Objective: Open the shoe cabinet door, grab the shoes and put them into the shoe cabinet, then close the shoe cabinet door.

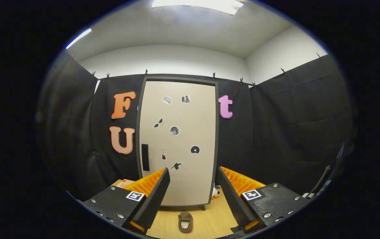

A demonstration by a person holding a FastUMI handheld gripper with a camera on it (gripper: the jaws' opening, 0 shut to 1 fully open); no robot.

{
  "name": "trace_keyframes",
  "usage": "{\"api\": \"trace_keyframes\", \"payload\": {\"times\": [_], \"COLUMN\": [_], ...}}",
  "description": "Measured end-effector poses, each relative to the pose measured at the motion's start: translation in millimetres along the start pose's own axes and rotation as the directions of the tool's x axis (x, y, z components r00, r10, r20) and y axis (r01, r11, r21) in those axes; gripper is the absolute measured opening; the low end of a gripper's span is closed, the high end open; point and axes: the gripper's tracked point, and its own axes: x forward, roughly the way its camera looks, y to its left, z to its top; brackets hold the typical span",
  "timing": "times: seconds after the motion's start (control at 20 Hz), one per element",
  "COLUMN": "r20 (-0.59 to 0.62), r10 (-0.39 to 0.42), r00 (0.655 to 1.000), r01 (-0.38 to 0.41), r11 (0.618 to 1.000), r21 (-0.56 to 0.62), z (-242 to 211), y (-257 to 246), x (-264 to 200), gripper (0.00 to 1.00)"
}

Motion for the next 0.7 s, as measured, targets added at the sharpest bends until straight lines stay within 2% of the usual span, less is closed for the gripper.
{"api": "trace_keyframes", "payload": {"times": [0.5,0.7], "r20": [-0.015,-0.007], "r10": [0.003,0.042], "r00": [1.0,0.999], "r01": [-0.004,-0.042], "r11": [0.999,0.999], "r21": [-0.053,-0.034], "z": [-19,-17], "y": [65,98], "x": [45,61], "gripper": [0.91,0.91]}}
